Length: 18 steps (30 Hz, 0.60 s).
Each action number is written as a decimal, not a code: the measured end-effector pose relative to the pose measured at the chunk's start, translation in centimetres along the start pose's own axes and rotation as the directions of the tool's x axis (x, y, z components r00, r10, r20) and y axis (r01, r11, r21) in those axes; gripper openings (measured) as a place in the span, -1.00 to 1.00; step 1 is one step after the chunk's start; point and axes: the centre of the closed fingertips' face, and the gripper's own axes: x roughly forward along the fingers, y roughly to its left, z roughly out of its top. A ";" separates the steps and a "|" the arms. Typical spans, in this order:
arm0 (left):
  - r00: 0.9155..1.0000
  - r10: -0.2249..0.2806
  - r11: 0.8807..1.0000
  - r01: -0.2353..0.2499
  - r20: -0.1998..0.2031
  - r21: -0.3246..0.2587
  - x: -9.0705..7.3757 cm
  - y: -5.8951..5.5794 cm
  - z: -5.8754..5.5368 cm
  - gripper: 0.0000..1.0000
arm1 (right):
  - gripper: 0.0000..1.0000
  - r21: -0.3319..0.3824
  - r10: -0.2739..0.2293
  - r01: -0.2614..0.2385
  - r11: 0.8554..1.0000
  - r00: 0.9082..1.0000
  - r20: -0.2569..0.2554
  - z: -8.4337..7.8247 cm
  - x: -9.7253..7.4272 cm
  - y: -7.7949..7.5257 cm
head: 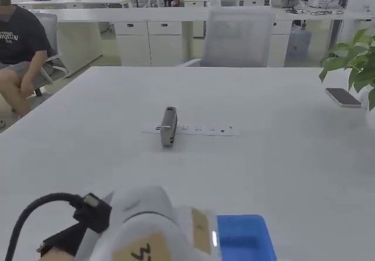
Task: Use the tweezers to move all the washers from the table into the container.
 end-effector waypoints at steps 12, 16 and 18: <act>0.791 0.465 0.803 -0.188 0.397 -0.566 -6.0 1.8 -0.6 -0.16 | -0.95 0.121 -0.058 0.051 0.991 0.997 0.057 0.0 -0.2 -1.0; 0.678 0.634 0.691 -0.280 0.372 -0.667 -7.8 2.7 -2.7 0.05 | -0.95 0.227 -0.094 0.065 0.972 0.989 0.117 0.5 -1.0 -1.6; 0.651 0.691 0.651 -0.370 0.315 -0.663 -8.2 2.9 -4.0 0.18 | -0.95 0.274 -0.102 0.058 0.960 0.983 0.150 0.9 -1.6 -1.8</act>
